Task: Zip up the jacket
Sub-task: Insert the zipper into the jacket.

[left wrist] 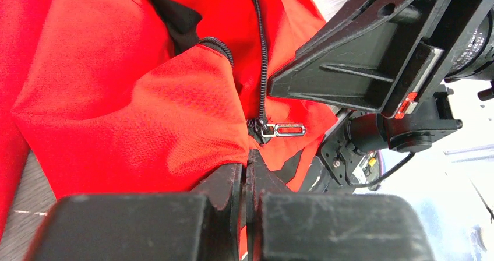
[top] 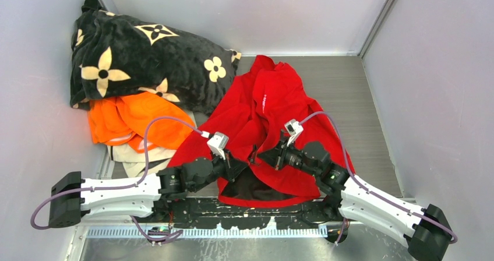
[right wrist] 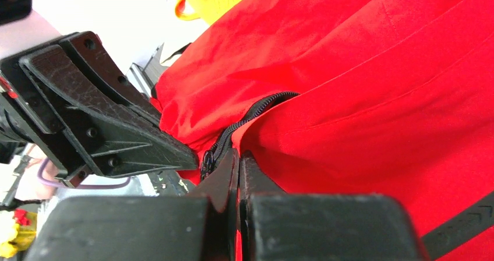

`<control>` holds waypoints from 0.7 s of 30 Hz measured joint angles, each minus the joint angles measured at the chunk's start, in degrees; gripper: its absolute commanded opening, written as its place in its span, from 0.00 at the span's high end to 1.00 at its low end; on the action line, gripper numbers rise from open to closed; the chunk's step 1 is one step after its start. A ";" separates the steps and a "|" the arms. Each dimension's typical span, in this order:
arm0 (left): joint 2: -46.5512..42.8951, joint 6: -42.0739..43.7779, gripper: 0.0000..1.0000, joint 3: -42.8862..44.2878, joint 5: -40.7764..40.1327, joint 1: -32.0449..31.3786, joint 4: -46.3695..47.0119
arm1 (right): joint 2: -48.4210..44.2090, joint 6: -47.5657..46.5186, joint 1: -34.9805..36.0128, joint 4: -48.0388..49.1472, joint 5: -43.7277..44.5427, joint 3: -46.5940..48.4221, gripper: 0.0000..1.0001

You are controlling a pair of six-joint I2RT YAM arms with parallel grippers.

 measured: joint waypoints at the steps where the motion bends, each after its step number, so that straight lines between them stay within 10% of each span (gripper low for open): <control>1: 0.22 0.20 1.00 0.00 0.55 0.15 0.24 | -0.22 -0.50 0.00 -0.09 0.00 -0.13 0.99; 17: 0.33 -0.87 1.00 -1.36 5.40 2.86 0.33 | -0.33 -4.83 1.49 -0.35 -0.02 -0.61 0.99; 21: -1.14 -2.62 0.85 -2.03 5.14 3.17 0.26 | -0.31 -4.81 1.64 -0.33 -0.13 -0.70 0.99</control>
